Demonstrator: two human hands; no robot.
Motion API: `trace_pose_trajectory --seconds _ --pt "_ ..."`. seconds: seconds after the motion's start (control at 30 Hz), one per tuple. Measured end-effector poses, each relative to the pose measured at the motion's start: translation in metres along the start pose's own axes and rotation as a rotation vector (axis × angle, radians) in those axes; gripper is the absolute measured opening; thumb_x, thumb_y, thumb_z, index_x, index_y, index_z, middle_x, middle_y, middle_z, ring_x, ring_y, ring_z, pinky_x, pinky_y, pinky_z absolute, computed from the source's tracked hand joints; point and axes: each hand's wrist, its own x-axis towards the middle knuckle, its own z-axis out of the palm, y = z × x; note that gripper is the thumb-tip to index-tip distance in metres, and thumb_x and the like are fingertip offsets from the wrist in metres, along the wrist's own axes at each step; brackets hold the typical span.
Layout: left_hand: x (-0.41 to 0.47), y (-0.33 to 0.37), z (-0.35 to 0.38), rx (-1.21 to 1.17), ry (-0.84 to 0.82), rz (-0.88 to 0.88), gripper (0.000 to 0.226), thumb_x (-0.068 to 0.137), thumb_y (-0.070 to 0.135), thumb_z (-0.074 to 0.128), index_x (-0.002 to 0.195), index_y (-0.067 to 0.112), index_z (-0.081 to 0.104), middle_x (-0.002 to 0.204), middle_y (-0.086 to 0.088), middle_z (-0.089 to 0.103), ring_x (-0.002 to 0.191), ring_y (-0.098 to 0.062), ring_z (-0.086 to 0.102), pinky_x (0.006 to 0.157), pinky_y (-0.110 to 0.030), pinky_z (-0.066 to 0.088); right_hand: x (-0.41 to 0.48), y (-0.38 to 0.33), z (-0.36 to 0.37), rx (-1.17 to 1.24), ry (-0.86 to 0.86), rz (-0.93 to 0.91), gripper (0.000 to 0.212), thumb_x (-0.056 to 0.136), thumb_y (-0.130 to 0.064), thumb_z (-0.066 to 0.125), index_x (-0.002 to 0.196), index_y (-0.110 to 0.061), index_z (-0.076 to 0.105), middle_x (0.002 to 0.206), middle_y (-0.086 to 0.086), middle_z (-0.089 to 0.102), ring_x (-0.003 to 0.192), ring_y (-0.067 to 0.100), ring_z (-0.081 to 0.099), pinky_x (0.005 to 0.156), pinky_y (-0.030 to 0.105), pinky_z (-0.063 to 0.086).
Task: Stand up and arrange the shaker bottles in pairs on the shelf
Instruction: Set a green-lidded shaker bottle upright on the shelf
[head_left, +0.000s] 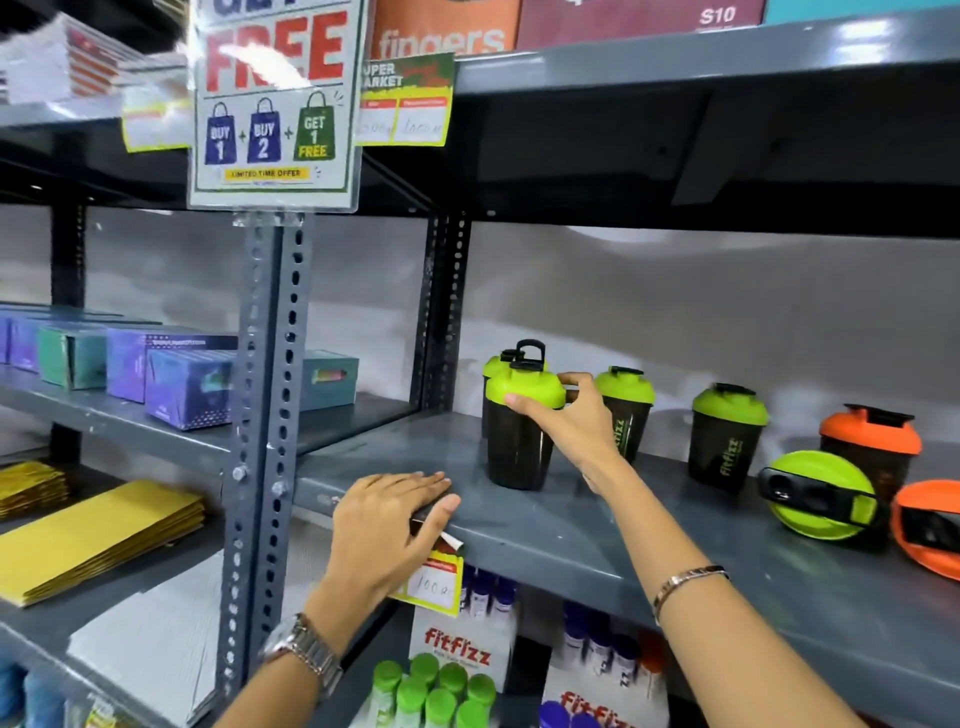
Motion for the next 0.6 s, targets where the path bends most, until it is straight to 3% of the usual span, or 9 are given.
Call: trace_pose_trajectory --seconds 0.1,0.23,0.3,0.4,0.47,0.53,0.6 --pt "-0.001 -0.005 0.004 -0.012 0.037 0.014 0.049 0.092 0.053 0.036 0.09 0.026 0.077 0.092 0.012 0.074 0.091 -0.005 0.068 0.083 -0.021 0.039 -0.004 0.006 0.001 0.036 -0.044 0.005 0.067 0.064 -0.045 0.079 0.117 -0.024 0.045 0.126 0.007 0.054 0.113 0.021 0.052 0.089 0.029 0.042" --pt "0.0 -0.008 0.01 -0.026 0.104 0.024 0.062 0.094 0.058 0.026 0.087 0.025 0.078 0.089 0.01 0.074 0.088 -0.005 0.069 0.083 -0.022 0.041 -0.009 0.008 0.01 -0.208 -0.034 -0.015 0.094 0.057 -0.054 0.08 0.133 -0.023 0.034 0.135 0.013 0.035 0.129 0.028 0.036 0.106 0.038 0.034" --pt "0.0 -0.009 0.011 -0.029 0.115 0.035 0.06 0.094 0.057 0.028 0.087 0.025 0.078 0.089 0.01 0.074 0.087 -0.005 0.069 0.083 -0.022 0.04 -0.006 0.007 0.013 -0.218 -0.01 0.002 0.096 0.06 -0.045 0.082 0.137 -0.019 0.03 0.136 0.013 0.036 0.13 0.03 0.037 0.104 0.036 0.034" --pt "0.001 -0.011 0.013 -0.027 0.131 0.04 0.045 0.088 0.05 0.042 0.085 0.024 0.078 0.087 0.01 0.075 0.085 -0.006 0.069 0.083 -0.021 0.04 0.004 0.004 0.012 0.039 -0.147 0.145 0.097 0.066 -0.021 0.077 0.144 -0.016 0.019 0.124 0.006 0.047 0.116 0.023 0.045 0.091 0.031 0.037" --pt "0.001 -0.011 0.014 -0.025 0.133 0.04 0.042 0.086 0.048 0.044 0.085 0.024 0.078 0.087 0.009 0.075 0.085 -0.006 0.069 0.083 -0.021 0.039 0.008 0.007 0.017 0.089 -0.215 0.217 0.111 0.06 -0.027 0.079 0.146 -0.014 0.011 0.128 0.006 0.046 0.119 0.023 0.044 0.097 0.036 0.038" --pt "0.0 -0.01 0.014 -0.023 0.137 0.038 0.042 0.086 0.048 0.044 0.085 0.024 0.078 0.087 0.009 0.075 0.086 -0.006 0.069 0.083 -0.022 0.04 0.009 0.011 0.025 -0.057 -0.18 0.182 0.12 0.053 -0.04 0.085 0.145 -0.013 0.013 0.139 0.009 0.04 0.13 0.026 0.04 0.106 0.041 0.036" --pt "0.0 -0.01 0.014 -0.021 0.138 0.042 0.042 0.087 0.048 0.044 0.086 0.024 0.078 0.087 0.009 0.075 0.086 -0.005 0.069 0.083 -0.022 0.04 0.008 0.013 0.031 -0.144 -0.115 0.134 0.108 0.053 -0.039 0.086 0.137 -0.01 0.024 0.134 0.01 0.046 0.125 0.028 0.046 0.102 0.042 0.041"
